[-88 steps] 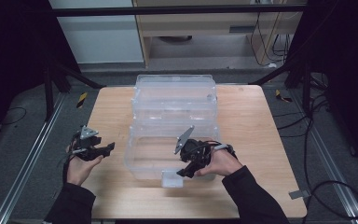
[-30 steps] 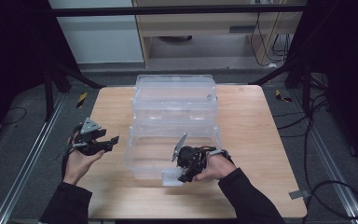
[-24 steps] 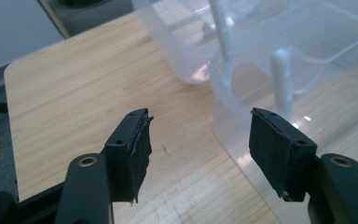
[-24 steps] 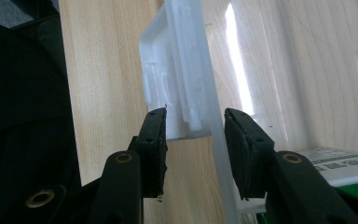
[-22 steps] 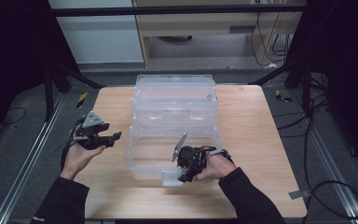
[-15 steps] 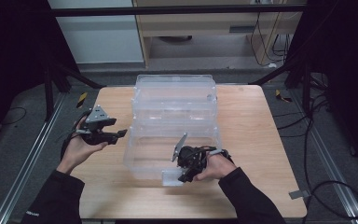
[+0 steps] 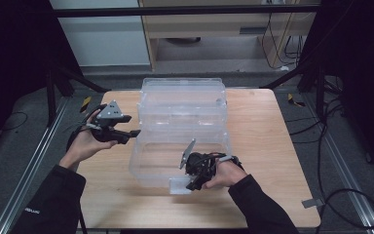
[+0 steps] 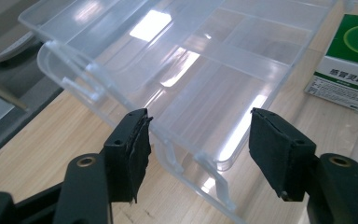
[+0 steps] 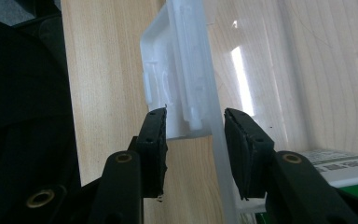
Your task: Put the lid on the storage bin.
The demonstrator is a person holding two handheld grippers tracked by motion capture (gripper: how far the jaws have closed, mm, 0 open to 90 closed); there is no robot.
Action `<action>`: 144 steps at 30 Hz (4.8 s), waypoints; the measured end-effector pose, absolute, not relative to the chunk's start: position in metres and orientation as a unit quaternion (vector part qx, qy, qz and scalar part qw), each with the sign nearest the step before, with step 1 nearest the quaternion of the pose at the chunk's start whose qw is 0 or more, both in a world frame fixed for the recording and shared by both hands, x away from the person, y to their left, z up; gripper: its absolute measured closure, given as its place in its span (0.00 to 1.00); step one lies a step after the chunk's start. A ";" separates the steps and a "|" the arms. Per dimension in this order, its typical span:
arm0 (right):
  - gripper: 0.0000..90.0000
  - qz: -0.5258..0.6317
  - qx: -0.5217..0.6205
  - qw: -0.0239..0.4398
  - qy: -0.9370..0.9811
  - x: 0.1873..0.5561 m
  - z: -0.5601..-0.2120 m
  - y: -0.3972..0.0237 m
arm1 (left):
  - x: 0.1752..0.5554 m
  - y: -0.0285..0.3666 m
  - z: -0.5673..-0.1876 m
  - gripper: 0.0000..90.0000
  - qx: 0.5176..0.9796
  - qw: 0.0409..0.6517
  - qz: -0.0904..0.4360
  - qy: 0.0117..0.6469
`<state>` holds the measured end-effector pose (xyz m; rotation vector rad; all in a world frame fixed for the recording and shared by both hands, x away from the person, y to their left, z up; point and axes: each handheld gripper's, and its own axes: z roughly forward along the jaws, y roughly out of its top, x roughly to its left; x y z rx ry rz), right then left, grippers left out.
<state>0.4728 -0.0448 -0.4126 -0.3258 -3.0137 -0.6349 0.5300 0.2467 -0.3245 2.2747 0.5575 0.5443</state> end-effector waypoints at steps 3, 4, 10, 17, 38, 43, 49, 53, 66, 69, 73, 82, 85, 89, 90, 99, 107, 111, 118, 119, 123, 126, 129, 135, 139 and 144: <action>0.67 -0.205 -0.105 0.023 -0.973 0.473 -0.412 -0.045 | 0.531 0.241 -0.320 0.42 0.893 0.349 0.212 0.190; 0.67 -0.205 -0.104 0.024 -0.973 0.473 -0.412 -0.045 | 0.531 0.238 -0.319 0.43 0.894 0.349 0.212 0.185; 0.67 -0.203 -0.104 0.025 -0.973 0.473 -0.412 -0.045 | 0.536 0.228 -0.307 0.44 0.901 0.342 0.217 0.153; 0.67 -0.203 -0.104 0.025 -0.973 0.473 -0.412 -0.045 | 0.546 0.213 -0.295 0.45 0.913 0.319 0.220 0.124; 0.68 -0.200 -0.103 0.023 -0.974 0.473 -0.412 -0.045 | 0.585 0.179 -0.283 0.50 0.938 0.268 0.213 0.058; 0.68 -0.202 -0.104 0.024 -0.974 0.473 -0.412 -0.045 | 0.595 0.176 -0.286 0.52 0.942 0.265 0.199 0.059; 0.68 -0.204 -0.101 0.025 -0.973 0.474 -0.412 -0.045 | 0.603 0.168 -0.290 0.57 0.947 0.256 0.191 0.046; 0.68 -0.204 -0.101 0.025 -0.973 0.474 -0.412 -0.045 | 0.609 0.162 -0.293 0.60 0.950 0.244 0.190 0.036; 0.68 -0.204 -0.099 0.026 -0.974 0.474 -0.412 -0.045 | 0.623 0.154 -0.305 0.70 0.957 0.230 0.174 0.023; 0.68 -0.202 -0.101 0.028 -0.974 0.474 -0.412 -0.045 | 0.623 0.151 -0.307 0.76 0.960 0.223 0.170 0.010; 0.68 -0.201 -0.102 0.028 -0.974 0.474 -0.412 -0.044 | 0.622 0.148 -0.306 0.80 0.962 0.211 0.170 0.001; 0.68 -0.198 -0.101 0.027 -0.975 0.475 -0.411 -0.044 | 0.618 0.140 -0.301 0.91 0.969 0.181 0.170 -0.010; 0.68 -0.198 -0.102 0.027 -0.975 0.475 -0.411 -0.044 | 0.618 0.138 -0.300 0.92 0.971 0.171 0.168 -0.015; 0.68 -0.197 -0.104 0.026 -0.974 0.475 -0.411 -0.044 | 0.616 0.136 -0.299 0.95 0.972 0.163 0.166 -0.022; 0.68 -0.197 -0.105 0.026 -0.974 0.475 -0.411 -0.044 | 0.616 0.135 -0.298 0.95 0.973 0.161 0.165 -0.024; 0.69 -0.198 -0.113 0.028 -0.973 0.474 -0.411 -0.043 | 0.612 0.130 -0.296 0.96 0.975 0.140 0.170 -0.031; 0.70 -0.201 -0.115 0.024 -0.972 0.474 -0.411 -0.043 | 0.607 0.126 -0.294 0.97 0.975 0.134 0.176 -0.029; 0.70 -0.203 -0.114 0.023 -0.972 0.474 -0.411 -0.043 | 0.603 0.127 -0.292 0.97 0.975 0.138 0.173 -0.034; 0.70 -0.198 -0.117 0.022 -0.973 0.473 -0.411 -0.041 | 0.585 0.126 -0.286 0.97 0.975 0.128 0.177 -0.046; 0.70 -0.198 -0.117 0.021 -0.973 0.473 -0.411 -0.041 | 0.582 0.127 -0.286 0.97 0.974 0.132 0.177 -0.046; 0.70 -0.197 -0.113 0.017 -0.974 0.473 -0.411 -0.041 | 0.571 0.128 -0.284 0.97 0.973 0.135 0.181 -0.056; 0.70 -0.196 -0.112 0.016 -0.974 0.473 -0.411 -0.041 | 0.563 0.128 -0.284 0.97 0.972 0.137 0.184 -0.054; 0.70 -0.192 -0.110 0.011 -0.975 0.472 -0.411 -0.040 | 0.556 0.129 -0.285 0.97 0.971 0.138 0.188 -0.052; 0.70 -0.193 -0.111 0.010 -0.975 0.471 -0.411 -0.039 | 0.547 0.131 -0.286 0.97 0.971 0.141 0.186 -0.048; 0.70 -0.194 -0.109 0.010 -0.975 0.471 -0.411 -0.039 | 0.540 0.131 -0.287 0.97 0.970 0.142 0.192 -0.047; 0.70 -0.191 -0.107 0.007 -0.976 0.471 -0.411 -0.039 | 0.533 0.132 -0.289 0.97 0.969 0.143 0.196 -0.046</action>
